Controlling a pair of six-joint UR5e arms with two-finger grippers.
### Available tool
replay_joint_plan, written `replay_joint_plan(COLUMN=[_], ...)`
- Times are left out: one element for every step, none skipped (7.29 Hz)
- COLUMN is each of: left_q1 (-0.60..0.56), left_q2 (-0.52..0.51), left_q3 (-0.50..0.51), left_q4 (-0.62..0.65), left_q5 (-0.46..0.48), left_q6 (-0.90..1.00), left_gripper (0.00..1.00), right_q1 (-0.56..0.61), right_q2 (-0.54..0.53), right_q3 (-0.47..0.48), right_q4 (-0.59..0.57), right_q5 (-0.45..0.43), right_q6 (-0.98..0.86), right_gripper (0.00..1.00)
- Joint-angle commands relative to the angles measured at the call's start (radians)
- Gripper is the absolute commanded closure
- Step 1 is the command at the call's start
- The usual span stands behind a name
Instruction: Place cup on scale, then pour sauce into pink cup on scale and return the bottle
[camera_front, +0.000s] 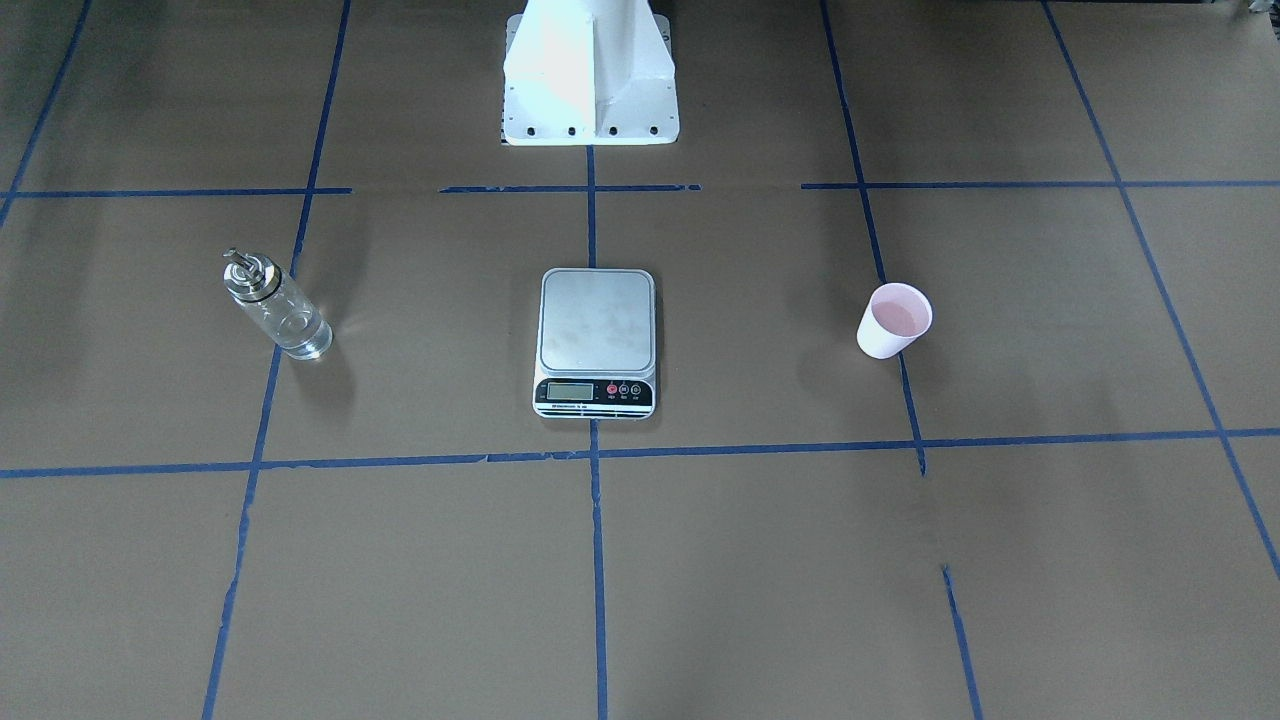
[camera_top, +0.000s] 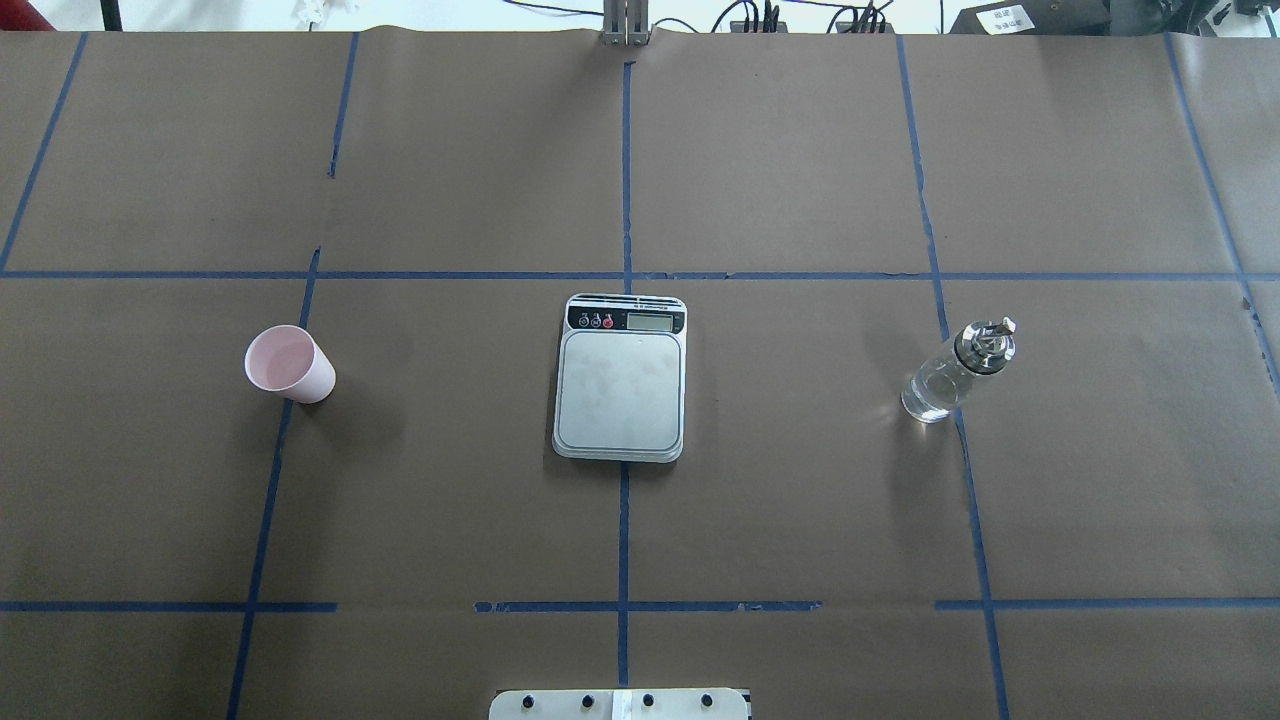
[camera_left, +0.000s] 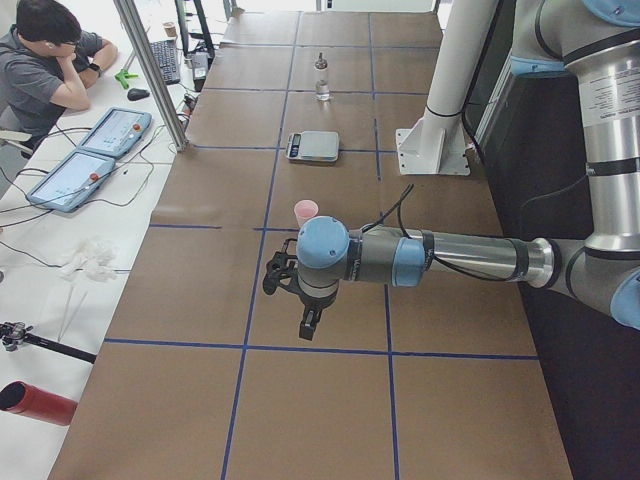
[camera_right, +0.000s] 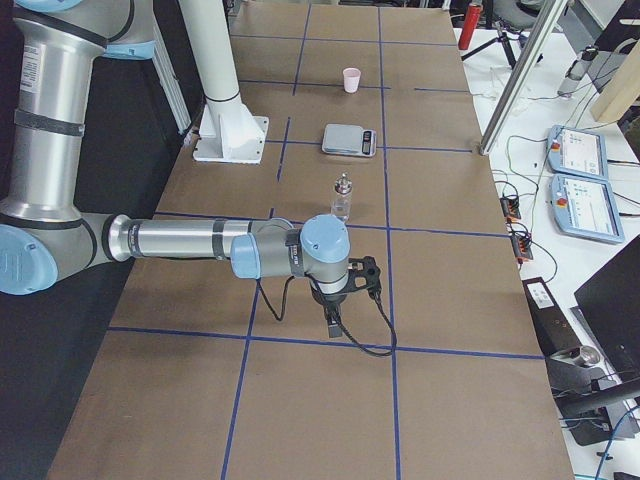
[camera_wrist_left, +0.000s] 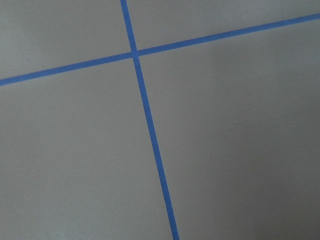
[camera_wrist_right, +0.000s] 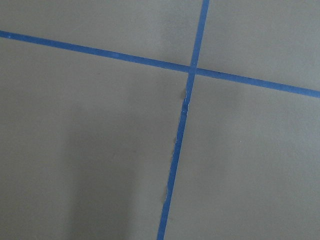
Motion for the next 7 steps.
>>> replay_joint_plan(left_q1=[0.0, 0.0, 0.0, 0.0, 0.0, 0.0, 0.0], left_q2=[0.0, 0.0, 0.0, 0.001, 0.001, -0.003, -0.012], left_q3=[-0.003, -0.001, -0.007, -0.007, -0.009, -0.021, -0.056], left_q4=[-0.01, -0.024, -0.054, -0.114, -0.137, -0.162, -0.261], left_q5=[0.0, -0.002, 0.0, 0.008, 0.003, -0.003, -0.003], left_q6=[0.002, 0.002, 0.002, 0.0, 0.0, 0.0, 0.0], left_gripper=[0.0, 0.0, 0.0, 0.0, 0.0, 0.0, 0.0], right_q1=[0.0, 0.0, 0.0, -0.002, -0.002, -0.002, -0.002], right_q2=[0.003, 0.003, 0.001, 0.003, 0.003, 0.015, 0.033], right_q3=[0.003, 0.006, 0.007, 0.006, 0.006, -0.011, -0.019], right_q4=[0.002, 0.002, 0.033, 0.074, 0.118, 0.233, 0.301], right_q5=[-0.001, -0.001, -0.001, -0.002, -0.002, -0.007, -0.012], right_q6=[0.0, 0.0, 0.0, 0.005, 0.008, 0.012, 0.014], right_gripper=[0.0, 0.0, 0.0, 0.0, 0.0, 0.0, 0.0])
